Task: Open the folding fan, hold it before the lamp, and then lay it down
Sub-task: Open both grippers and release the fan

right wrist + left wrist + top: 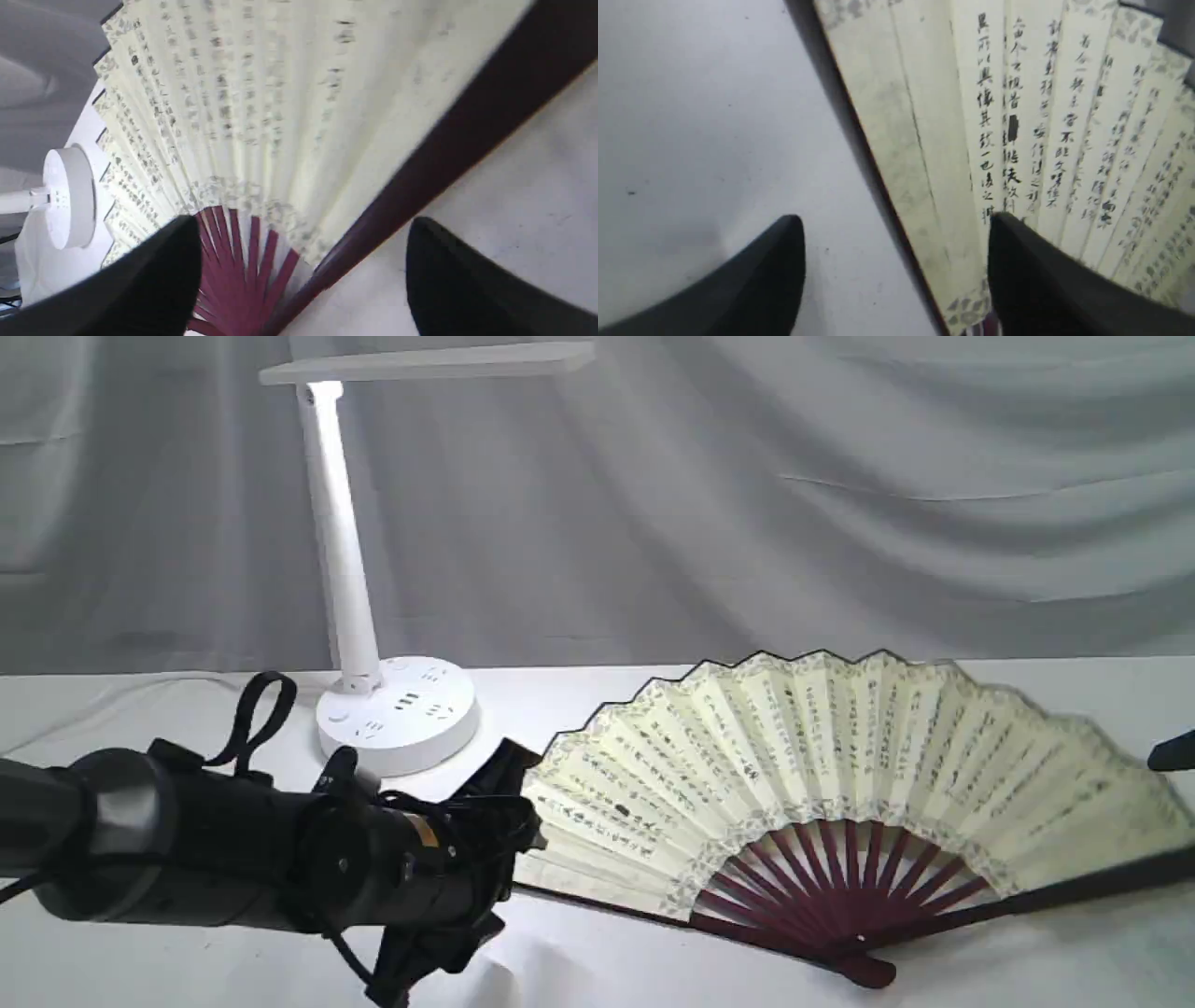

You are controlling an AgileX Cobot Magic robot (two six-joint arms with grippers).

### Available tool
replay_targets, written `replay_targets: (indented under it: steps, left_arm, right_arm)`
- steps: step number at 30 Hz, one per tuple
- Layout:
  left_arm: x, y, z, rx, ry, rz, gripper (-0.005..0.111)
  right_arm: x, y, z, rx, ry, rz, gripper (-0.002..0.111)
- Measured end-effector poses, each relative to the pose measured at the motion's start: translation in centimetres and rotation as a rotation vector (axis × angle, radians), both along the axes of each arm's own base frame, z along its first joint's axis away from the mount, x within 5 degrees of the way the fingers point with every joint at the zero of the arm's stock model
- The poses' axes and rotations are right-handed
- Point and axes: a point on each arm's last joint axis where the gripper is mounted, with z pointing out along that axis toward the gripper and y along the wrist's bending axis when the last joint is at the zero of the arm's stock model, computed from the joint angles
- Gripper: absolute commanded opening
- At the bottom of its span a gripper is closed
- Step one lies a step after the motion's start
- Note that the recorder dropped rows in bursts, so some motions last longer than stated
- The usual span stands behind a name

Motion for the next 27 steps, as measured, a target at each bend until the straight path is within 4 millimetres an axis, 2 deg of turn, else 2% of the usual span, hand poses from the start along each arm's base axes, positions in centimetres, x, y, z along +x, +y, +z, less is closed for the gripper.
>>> replay_targets:
  steps: [8, 13, 16, 18, 23, 27]
  left_arm:
    - [0.4, -0.5, 0.9, 0.119, 0.058, -0.148, 0.057]
    - [0.3, -0.5, 1.3, 0.229, 0.113, -0.272, 0.054]
    - [0.3, -0.5, 1.8, 0.285, 0.131, -0.356, 0.041]
    - [0.3, -0.4, 2.0, 0.328, 0.155, -0.420, 0.028]
    - [0.5, -0.1, 2.9, 0.420, 0.190, -0.581, 0.003]
    - [0.7, 0.3, 3.5, 0.487, 0.190, -0.714, 0.000]
  right_arm:
    - [-0.8, 0.4, 2.1, -0.087, 0.010, 0.039, 0.063]
    - [-0.5, 2.3, 3.4, -0.201, 0.037, 0.131, 0.063]
    - [0.0, 4.1, 4.1, -0.280, 0.036, 0.203, 0.062]
    - [0.5, 5.8, 4.5, -0.345, 0.040, 0.272, 0.061]
    - [1.4, 9.3, 4.2, -0.474, 0.088, 0.432, 0.054]
    - [1.9, 11.6, 3.8, -0.578, 0.122, 0.536, 0.049]
